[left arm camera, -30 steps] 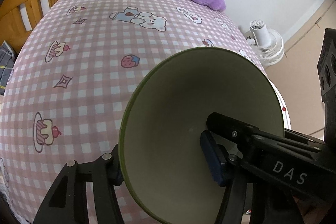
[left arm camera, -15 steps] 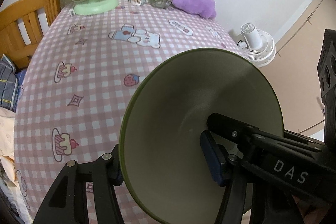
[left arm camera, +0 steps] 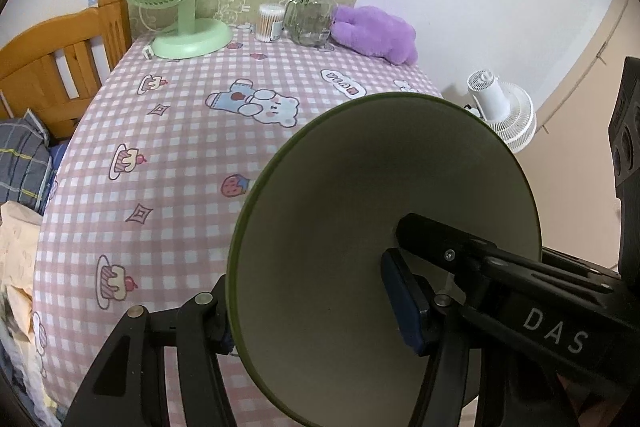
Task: Organize plates and bowls
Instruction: 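Grasp the nested bowl stack with both grippers and carry it over the plates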
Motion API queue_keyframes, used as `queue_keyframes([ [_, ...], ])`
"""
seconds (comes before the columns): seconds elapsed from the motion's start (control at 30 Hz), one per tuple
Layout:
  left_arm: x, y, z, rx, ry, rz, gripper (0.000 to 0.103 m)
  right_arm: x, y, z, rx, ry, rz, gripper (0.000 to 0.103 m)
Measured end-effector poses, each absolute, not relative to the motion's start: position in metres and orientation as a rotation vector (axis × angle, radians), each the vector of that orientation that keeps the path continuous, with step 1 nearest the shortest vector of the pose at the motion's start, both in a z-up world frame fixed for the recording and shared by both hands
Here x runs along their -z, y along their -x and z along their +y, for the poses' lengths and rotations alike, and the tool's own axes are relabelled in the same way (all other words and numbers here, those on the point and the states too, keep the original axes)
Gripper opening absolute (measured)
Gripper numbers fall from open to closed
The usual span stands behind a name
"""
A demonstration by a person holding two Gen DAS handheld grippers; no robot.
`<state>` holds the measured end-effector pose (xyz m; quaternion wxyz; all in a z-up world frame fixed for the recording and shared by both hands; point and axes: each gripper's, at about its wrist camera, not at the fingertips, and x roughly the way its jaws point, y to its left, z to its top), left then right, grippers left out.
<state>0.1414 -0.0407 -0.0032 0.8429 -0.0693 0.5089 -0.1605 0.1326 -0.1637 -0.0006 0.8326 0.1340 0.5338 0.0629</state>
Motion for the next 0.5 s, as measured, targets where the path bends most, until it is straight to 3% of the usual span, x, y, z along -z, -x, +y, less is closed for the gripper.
queue_keyframes([
  [0.5, 0.000, -0.136, -0.112, 0.296, 0.168, 1.062, 0.060, -0.007, -0.130, -0.237, -0.183, -0.263, 1.129, 0.036],
])
